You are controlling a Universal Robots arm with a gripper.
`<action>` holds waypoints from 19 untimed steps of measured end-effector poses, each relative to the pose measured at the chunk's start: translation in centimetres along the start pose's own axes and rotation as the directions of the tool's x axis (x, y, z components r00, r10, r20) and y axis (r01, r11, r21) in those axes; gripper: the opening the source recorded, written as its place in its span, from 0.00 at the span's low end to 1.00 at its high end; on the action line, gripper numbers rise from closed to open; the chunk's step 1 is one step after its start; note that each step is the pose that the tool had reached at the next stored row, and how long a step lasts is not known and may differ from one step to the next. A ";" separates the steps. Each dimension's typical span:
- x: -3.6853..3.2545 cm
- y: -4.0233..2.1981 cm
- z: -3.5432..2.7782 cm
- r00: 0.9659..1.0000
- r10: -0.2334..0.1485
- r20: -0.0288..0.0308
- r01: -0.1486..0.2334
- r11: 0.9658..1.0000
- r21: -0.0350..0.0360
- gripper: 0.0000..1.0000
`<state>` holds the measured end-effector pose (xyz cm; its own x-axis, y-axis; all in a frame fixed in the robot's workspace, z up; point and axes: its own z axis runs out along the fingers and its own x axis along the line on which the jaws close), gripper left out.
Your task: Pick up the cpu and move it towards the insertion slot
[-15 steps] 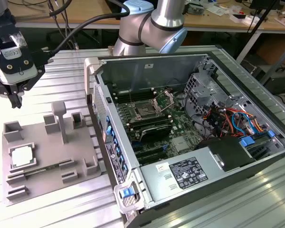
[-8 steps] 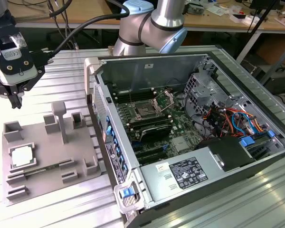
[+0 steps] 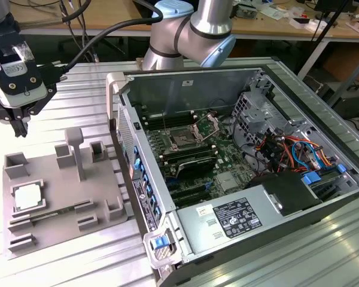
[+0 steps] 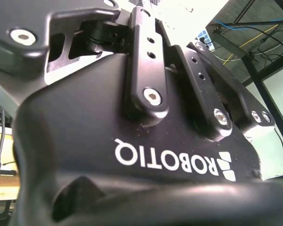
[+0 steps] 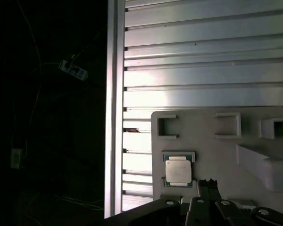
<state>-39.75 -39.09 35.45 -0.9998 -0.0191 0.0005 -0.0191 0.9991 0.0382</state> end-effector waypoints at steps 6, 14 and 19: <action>0.00 0.00 0.11 1.000 0.000 0.000 0.000 1.000 0.000 0.11; 0.01 -0.01 0.33 1.000 0.000 0.000 0.000 1.000 0.000 0.11; 0.01 -0.02 0.43 1.000 0.000 0.000 0.000 1.000 0.000 0.11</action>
<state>-39.76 -39.09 35.02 -0.9998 -0.0192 0.0005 -0.0191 0.9991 0.0382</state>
